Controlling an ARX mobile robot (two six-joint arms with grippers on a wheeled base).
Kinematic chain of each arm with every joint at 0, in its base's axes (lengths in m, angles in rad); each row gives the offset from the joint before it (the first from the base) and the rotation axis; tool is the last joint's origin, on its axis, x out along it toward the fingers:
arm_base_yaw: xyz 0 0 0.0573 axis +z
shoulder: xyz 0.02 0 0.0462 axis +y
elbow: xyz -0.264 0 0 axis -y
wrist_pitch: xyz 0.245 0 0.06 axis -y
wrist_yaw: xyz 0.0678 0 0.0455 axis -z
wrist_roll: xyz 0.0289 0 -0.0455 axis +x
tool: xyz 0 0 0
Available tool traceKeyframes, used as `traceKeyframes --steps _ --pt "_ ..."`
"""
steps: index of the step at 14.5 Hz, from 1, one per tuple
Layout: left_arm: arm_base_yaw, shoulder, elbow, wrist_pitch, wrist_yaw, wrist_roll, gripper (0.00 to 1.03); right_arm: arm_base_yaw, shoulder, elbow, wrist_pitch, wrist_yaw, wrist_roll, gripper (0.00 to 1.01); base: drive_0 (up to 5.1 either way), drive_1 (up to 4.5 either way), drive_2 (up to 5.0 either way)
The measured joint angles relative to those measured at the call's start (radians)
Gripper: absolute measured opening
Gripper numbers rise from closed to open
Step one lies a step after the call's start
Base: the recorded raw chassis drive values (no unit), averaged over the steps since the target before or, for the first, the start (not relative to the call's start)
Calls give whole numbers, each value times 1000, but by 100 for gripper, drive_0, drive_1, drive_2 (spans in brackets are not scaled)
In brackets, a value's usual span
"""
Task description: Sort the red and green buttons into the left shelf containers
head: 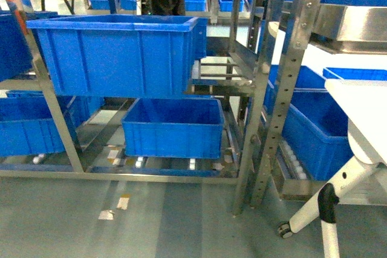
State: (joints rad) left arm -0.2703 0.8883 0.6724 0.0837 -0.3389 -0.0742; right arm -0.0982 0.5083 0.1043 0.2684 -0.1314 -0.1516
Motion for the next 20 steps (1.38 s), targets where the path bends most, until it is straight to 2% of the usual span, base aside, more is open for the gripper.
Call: traceKeyframes --steps 20 --pt "-1 0 0 -1 -1 0 26 0 0 0 2 0 0 27 -492 253 253"
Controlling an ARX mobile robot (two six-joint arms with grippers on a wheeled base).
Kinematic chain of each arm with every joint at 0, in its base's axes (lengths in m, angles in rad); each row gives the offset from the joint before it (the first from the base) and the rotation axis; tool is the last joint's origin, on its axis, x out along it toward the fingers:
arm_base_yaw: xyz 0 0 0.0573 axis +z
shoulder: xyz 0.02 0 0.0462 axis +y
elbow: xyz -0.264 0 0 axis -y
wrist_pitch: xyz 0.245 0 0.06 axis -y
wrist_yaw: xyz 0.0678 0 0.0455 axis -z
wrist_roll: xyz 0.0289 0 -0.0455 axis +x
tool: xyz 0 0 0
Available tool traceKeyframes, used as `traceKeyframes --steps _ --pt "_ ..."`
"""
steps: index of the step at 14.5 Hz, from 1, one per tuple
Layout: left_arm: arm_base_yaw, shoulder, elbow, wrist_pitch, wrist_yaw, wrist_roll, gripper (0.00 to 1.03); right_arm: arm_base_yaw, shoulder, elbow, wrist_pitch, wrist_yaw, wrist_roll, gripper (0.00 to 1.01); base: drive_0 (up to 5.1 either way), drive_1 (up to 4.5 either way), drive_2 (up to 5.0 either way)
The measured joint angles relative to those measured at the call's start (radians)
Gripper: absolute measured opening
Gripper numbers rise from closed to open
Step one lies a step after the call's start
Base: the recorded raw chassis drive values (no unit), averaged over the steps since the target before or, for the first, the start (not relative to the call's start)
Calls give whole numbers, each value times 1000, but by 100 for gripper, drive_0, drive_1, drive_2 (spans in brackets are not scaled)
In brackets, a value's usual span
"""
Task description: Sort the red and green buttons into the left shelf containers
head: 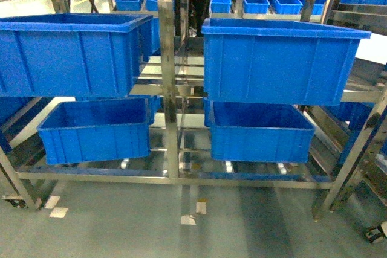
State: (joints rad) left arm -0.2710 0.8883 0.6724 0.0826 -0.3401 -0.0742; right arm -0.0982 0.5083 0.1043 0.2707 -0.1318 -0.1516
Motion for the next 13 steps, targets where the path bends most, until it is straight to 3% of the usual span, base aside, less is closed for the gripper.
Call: traceKeyframes --steps 8,13 --pt "0 0 0 2 1 0 26 0 0 0 -2 0 0 27 -496 249 249" --pt "-3 -5 -1 0 3 0 26 0 -1 0 -1 -3 0 27 0 0 0"
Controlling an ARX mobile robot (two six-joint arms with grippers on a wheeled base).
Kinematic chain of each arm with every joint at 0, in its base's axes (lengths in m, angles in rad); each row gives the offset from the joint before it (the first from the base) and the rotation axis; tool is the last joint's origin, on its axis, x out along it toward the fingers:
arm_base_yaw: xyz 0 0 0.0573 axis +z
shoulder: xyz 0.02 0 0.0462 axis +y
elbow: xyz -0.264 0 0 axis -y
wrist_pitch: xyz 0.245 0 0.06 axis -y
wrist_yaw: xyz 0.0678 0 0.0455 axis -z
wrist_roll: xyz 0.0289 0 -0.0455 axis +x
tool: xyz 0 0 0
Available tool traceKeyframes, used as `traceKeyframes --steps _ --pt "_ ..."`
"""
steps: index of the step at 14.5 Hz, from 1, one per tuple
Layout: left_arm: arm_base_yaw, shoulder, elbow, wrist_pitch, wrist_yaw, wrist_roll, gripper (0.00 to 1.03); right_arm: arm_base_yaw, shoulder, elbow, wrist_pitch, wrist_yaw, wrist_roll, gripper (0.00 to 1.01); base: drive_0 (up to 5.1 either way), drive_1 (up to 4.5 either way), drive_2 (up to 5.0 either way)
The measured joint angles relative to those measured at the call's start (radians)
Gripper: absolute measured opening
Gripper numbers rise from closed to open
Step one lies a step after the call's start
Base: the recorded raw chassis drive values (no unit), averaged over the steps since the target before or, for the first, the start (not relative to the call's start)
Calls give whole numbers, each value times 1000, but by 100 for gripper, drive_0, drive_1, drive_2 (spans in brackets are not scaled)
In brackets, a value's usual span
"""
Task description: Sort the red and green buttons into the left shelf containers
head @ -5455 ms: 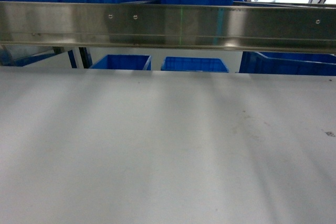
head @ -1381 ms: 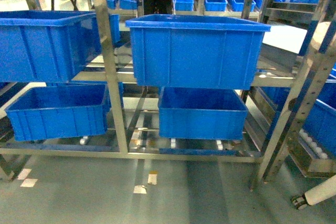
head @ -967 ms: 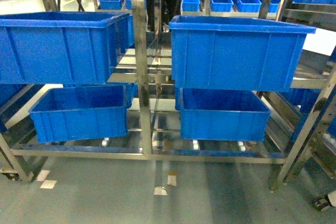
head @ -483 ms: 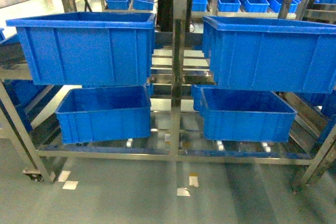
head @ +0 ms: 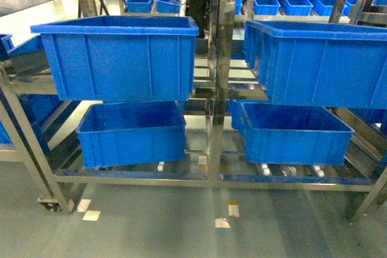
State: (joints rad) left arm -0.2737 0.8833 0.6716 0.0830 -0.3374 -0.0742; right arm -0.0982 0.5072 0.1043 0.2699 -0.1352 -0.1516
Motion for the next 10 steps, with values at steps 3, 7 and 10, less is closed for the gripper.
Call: traceKeyframes --steps 3,7,10 --pt "1 0 0 0 -1 0 26 0 -1 0 0 0 0 27 0 0 0" --pt "3 0 0 0 -2 0 26 0 1 0 0 0 0 27 0 0 0" --pt "3 1 0 0 -2 0 26 0 2 0 -3 0 0 27 0 0 0"
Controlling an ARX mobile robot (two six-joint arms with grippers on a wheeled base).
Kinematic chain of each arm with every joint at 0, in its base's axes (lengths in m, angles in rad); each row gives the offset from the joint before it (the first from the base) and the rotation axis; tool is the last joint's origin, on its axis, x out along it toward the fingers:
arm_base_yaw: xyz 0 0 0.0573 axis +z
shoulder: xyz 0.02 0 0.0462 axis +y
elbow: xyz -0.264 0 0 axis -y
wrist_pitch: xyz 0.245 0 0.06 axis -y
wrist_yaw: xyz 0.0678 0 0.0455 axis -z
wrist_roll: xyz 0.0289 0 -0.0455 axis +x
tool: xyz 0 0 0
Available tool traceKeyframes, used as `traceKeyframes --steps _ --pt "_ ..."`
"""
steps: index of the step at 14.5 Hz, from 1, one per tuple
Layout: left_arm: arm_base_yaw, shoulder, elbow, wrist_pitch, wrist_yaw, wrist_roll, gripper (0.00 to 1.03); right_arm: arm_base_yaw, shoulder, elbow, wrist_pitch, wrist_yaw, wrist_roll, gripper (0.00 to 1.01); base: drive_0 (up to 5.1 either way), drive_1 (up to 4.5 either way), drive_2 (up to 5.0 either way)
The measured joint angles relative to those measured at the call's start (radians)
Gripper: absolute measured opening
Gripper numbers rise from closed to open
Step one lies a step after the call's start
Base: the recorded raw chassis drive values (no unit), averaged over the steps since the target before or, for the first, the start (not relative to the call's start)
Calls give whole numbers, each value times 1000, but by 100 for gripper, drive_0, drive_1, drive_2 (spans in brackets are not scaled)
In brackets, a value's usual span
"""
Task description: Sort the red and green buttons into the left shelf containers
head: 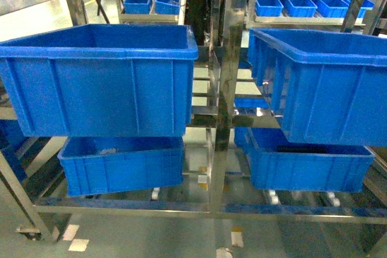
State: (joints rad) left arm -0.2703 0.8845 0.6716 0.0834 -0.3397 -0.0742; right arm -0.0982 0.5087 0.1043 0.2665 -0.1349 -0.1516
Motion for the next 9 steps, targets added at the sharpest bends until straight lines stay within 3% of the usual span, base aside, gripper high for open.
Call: traceKeyframes --steps 9 --pt "-1 12 0 -5 0 0 26 0 6 0 0 0 0 27 0 0 0"
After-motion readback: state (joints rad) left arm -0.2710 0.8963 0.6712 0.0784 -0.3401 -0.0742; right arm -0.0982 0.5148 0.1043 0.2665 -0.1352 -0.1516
